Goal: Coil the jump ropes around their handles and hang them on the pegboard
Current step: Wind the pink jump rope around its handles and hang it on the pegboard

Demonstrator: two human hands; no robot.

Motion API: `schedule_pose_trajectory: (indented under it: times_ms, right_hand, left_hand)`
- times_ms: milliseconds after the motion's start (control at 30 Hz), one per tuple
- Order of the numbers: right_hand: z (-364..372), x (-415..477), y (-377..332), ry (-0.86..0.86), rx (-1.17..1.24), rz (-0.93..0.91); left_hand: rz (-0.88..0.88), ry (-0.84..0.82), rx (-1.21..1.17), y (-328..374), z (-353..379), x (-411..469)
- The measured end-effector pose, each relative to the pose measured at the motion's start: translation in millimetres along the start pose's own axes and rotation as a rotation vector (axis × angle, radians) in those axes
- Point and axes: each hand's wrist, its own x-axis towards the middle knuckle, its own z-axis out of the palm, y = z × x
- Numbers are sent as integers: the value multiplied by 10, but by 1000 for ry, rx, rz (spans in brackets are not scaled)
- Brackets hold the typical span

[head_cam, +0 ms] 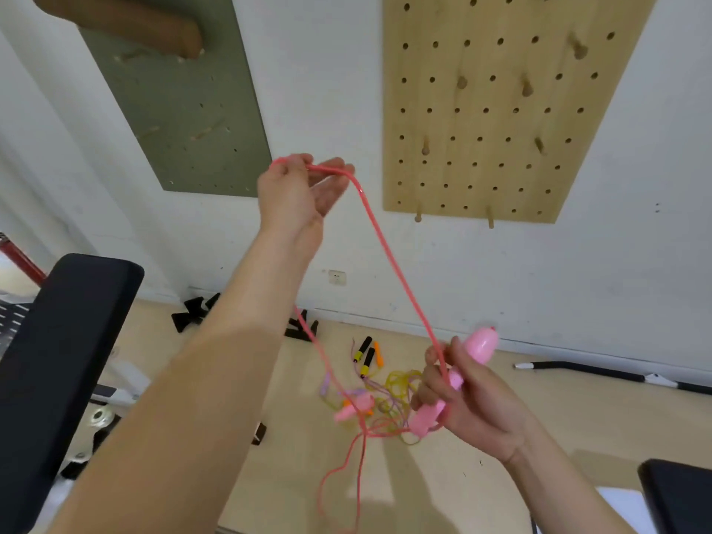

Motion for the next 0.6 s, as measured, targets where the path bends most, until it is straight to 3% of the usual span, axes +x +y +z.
schedule_pose_trajectory:
  times_ms: [67, 167, 333, 533, 600]
  right_hand:
    - [87, 47, 20, 41, 22, -74]
    - [375, 206, -32, 181, 121, -222]
    - [668, 543, -222, 310, 231, -340]
    - [670, 778, -359, 416, 313, -347]
    - [697, 814, -441, 431, 321, -381]
  left_hand:
    - [-48, 33, -19, -55, -102, 68]
    - [-202, -33, 211, -369, -348, -188]
    - [-573, -512, 517, -1129, -1032, -1243]
    - [-541, -709, 953, -1556, -1688, -1704]
    - [-550, -651, 1077, -1639, -1870, -1686]
